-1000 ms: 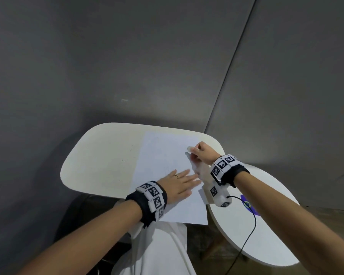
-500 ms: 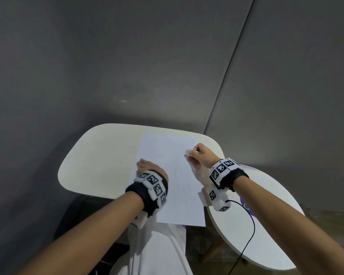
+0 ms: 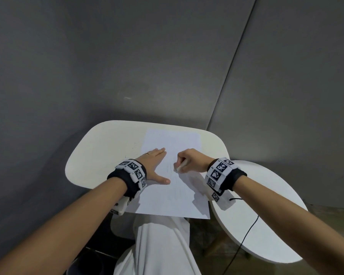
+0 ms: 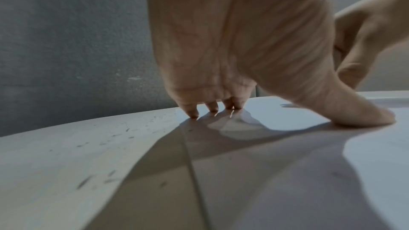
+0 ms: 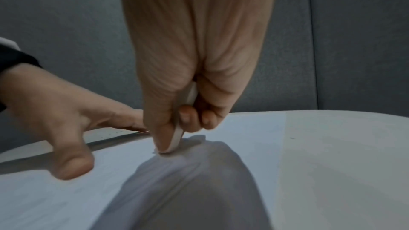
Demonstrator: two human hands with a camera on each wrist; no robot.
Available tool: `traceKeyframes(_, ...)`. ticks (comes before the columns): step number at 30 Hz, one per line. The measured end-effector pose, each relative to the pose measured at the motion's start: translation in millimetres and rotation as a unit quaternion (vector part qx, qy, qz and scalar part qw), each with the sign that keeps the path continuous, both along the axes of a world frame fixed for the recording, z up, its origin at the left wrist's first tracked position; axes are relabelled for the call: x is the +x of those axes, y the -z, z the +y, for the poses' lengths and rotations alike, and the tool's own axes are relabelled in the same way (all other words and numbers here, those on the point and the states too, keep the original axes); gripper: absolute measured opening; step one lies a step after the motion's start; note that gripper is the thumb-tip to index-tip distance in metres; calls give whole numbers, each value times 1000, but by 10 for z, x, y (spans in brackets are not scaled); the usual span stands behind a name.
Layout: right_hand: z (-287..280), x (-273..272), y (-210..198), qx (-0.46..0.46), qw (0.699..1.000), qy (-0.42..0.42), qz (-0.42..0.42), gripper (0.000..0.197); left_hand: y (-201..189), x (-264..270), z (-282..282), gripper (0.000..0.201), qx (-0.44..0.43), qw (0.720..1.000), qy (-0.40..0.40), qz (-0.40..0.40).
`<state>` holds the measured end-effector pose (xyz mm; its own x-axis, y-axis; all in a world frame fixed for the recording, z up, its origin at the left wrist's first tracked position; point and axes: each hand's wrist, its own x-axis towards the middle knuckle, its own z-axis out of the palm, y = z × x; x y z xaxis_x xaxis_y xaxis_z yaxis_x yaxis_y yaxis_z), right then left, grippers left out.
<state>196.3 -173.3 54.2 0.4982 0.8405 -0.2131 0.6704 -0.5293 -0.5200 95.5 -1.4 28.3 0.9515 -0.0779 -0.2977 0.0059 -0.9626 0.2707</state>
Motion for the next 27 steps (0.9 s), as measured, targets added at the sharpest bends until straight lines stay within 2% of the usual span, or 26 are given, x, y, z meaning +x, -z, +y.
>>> traceKeyframes(2,34,18,-22,7,1000,7,-12,17,-26,-3,-5,113,-7,1000,2,1)
traceKeyframes(5,81,17,18,46,996,66,-43,24,-8,-11,3,122,-16,1000,-4,4)
traceKeyframes(7,62,-16,11,6,998,55,-25,26,11,-18,25,126,-22,1000,-5,11)
traceKeyframes(10,29,-52,-57,-46,999,27,-3,20,28,-21,36,125,-26,1000,3,10)
traceKeyframes(14,59,-46,-16,32,995,89,-39,28,29,-26,40,118,-23,1000,2,-3)
traceKeyframes(18,43,-119,-105,-66,997,29,29,21,60,-19,56,123,-25,1000,3,5)
traceKeyframes(22,34,-72,-37,22,996,83,-8,14,93,-7,63,125,-26,1000,-1,8)
traceKeyframes(25,24,-129,-74,-49,998,34,15,14,108,-4,66,125,-23,1000,3,10)
traceKeyframes(27,49,-122,-100,-55,998,36,14,12,119,5,72,125,-21,1000,6,8)
